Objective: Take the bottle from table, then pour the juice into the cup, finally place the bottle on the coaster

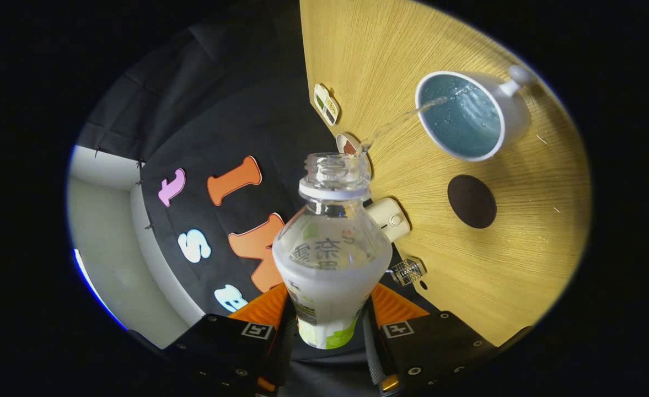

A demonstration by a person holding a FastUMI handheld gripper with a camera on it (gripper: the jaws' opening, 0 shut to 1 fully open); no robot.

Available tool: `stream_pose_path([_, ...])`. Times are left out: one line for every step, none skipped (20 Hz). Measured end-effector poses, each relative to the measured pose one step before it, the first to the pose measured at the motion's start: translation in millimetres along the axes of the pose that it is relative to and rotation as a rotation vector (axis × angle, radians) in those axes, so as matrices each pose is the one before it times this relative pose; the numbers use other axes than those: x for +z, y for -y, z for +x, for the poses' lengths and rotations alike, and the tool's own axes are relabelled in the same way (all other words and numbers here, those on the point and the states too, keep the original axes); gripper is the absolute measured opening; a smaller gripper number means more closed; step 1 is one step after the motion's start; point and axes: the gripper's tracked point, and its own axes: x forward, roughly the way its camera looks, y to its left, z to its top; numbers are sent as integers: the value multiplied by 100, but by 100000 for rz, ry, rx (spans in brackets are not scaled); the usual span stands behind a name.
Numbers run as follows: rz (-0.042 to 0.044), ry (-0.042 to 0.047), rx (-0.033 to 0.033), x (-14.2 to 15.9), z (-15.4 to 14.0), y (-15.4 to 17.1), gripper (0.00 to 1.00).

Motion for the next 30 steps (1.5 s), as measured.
stream_pose_path([687,-199,259,-78,-150,82,57])
stream_pose_path([107,-41,-33,13,183,145,57])
stream_pose_path([0,-136,-326,-130,-90,138,57])
stream_pose_path([-397,249,-478,17,70,122,57])
stream_pose_path([-228,110,-250,43,74,161,57])
stream_pose_path([-952,-13,-480,104,113,168,57])
stream_pose_path([-1668,523,-594,-135,-18,177,57])
stream_pose_path([-2832,205,-1298,-8,59,414,57])
stream_pose_path([-4141,245,-1528,-36,45,435,57])
stream_pose_path([-4911,609,-1856,52,60,486,57])
stream_pose_path([-6120,803,-2355,69,80,386,57])
stream_pose_path([-7218,312,-2774,-41,222,667,57])
stream_pose_path([-7638,417,-2053,-138,250,251,57])
stream_pose_path([-7588,527,-1310,11,39,182,57])
stream_pose_path([-7649,58,-1147,-155,-93,-79,57])
stream_pose_path([-7338,182,-1587,-24,133,98,57])
stream_pose_path([-7252,565,-1715,-14,99,24,57])
stream_pose_path([-6918,159,-1541,-67,86,90,57])
stream_pose_path([-6474,744,-1275,67,-151,-8,57])
stream_pose_path([-6590,1113,-1605,143,-31,41,57])
stream_pose_path([-6655,1027,-1705,87,-28,-73,57])
stream_pose_path([-6699,1177,-1271,224,133,-120,57])
stream_pose_path([-6988,679,-1214,-1,-96,-303,57])
stream_pose_path([-7281,1176,-728,173,-8,-360,57])
stream_pose_path([-7793,1922,-732,329,-125,-557,57])
stream_pose_path([-8021,952,-1478,163,113,-167,57])
stream_pose_path([-8451,1428,-1766,203,313,-87,57])
stream_pose_path([-7916,627,-2538,-76,329,122,57])
stream_pose_path([-7623,630,-1773,68,525,-94,57])
stream_pose_path([-6513,225,-1488,-4,608,-203,57])
